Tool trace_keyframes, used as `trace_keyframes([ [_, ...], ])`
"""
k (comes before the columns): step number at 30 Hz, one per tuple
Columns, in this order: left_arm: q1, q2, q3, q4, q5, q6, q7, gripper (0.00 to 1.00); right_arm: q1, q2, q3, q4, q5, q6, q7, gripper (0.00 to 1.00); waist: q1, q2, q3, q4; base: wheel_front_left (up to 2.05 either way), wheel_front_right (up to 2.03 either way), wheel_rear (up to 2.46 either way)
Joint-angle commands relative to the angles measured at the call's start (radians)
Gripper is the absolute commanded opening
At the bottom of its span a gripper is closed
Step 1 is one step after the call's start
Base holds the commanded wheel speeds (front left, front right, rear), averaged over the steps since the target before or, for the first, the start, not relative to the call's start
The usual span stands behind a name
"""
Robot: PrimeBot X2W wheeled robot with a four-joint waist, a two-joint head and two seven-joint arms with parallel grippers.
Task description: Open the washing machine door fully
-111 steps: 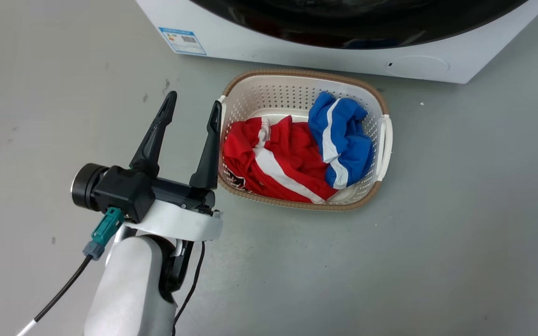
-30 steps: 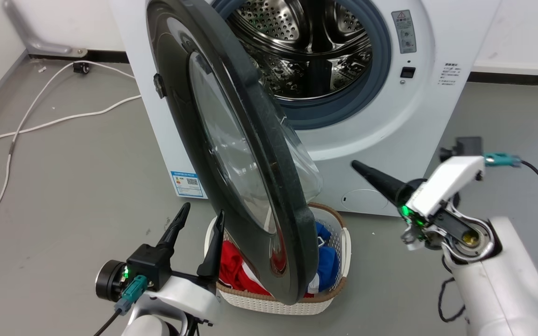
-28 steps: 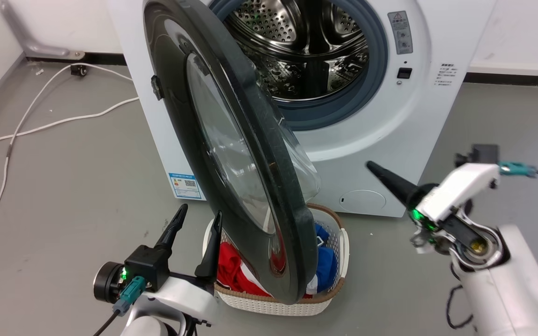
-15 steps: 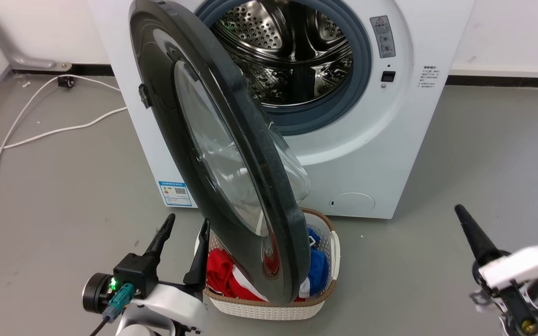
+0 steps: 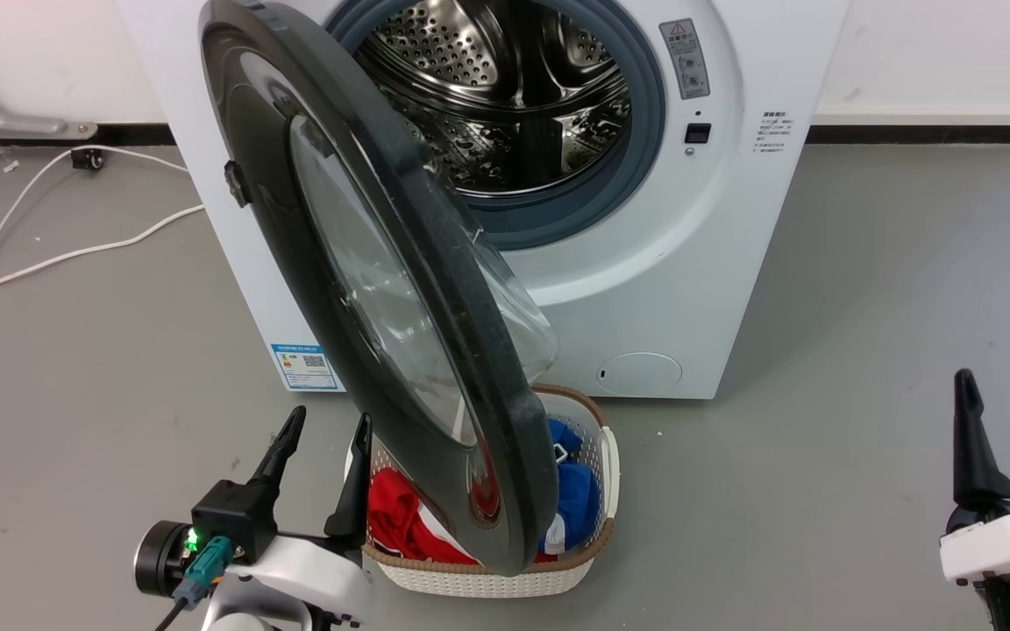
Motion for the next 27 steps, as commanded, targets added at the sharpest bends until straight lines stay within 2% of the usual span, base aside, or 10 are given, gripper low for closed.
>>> trace_keyframes([
  [1,-0.002,-0.001,0.006,-0.003,0.004,0.003,-0.002,1.0,0.02,0.015,-0.007,-0.038,-0.058,0.0,-0.004,1.0,0.0,0.0,-0.001,-0.004,0.0,0.0,0.0],
  [5,0.007,0.001,0.017,-0.003,0.008,0.004,-0.003,1.0,0.051,0.033,-0.003,-0.129,-0.233,0.0,0.007,1.0,0.0,0.0,-0.001,-0.018,0.0,0.0,0.0],
  [11,0.004,0.001,0.021,0.005,0.012,0.004,-0.003,1.0,0.103,0.058,0.062,-0.174,-0.355,0.0,0.003,1.0,0.0,0.0,0.001,-0.035,0.0,0.0,0.0],
  [27,-0.004,0.0,0.023,0.015,0.02,0.003,-0.002,1.0,0.084,0.073,0.122,-0.033,-0.373,0.0,-0.06,1.0,0.0,0.0,0.0,-0.036,0.0,0.0,0.0],
])
